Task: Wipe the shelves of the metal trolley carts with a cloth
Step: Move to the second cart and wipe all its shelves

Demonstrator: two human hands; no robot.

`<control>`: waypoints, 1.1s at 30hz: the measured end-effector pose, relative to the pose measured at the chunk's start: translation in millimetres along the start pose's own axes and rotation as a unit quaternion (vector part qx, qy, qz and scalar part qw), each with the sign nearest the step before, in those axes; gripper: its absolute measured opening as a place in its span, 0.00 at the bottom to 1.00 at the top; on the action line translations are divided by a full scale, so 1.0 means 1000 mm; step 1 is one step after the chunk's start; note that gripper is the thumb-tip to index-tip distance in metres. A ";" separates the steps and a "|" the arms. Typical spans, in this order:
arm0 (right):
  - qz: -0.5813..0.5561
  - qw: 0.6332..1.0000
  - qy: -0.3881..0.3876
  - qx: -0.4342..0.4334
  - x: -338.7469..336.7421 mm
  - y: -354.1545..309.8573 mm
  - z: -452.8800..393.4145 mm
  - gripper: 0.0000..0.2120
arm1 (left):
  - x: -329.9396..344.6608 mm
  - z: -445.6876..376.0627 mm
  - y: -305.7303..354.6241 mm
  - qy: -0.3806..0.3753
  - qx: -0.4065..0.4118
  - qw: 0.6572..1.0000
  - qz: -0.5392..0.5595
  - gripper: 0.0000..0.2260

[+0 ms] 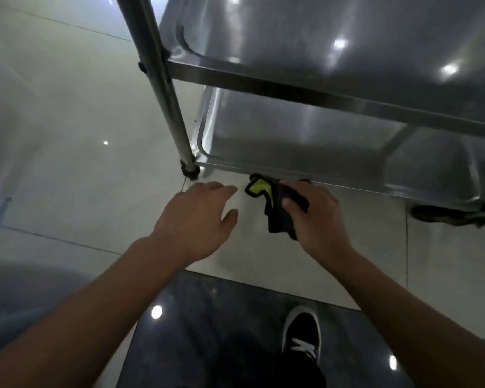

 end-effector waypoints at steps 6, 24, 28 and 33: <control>-0.071 0.997 0.011 -0.026 0.040 0.026 -0.049 0.14 | 0.037 -0.045 -0.045 0.050 0.021 0.998 -0.035 0.22; -0.070 0.981 0.151 -0.102 0.055 0.059 -0.159 0.15 | 0.084 -0.142 -0.093 0.102 0.058 0.986 -0.117 0.20; 0.103 0.988 0.077 -0.084 0.090 0.072 -0.168 0.19 | 0.092 -0.142 -0.100 0.090 0.041 0.988 -0.117 0.18; 0.221 0.969 0.046 -0.099 0.116 0.082 -0.179 0.26 | 0.099 -0.129 -0.114 0.096 0.008 0.984 -0.150 0.16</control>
Point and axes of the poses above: each hand's wrist, its own z-axis away from the middle knuckle, its own x-axis out of the palm, y = z × x, the point moved 3 cm from there along -z, towards the middle knuckle, and after that the axes turned 9 degrees about x, right-handed, at the moved point
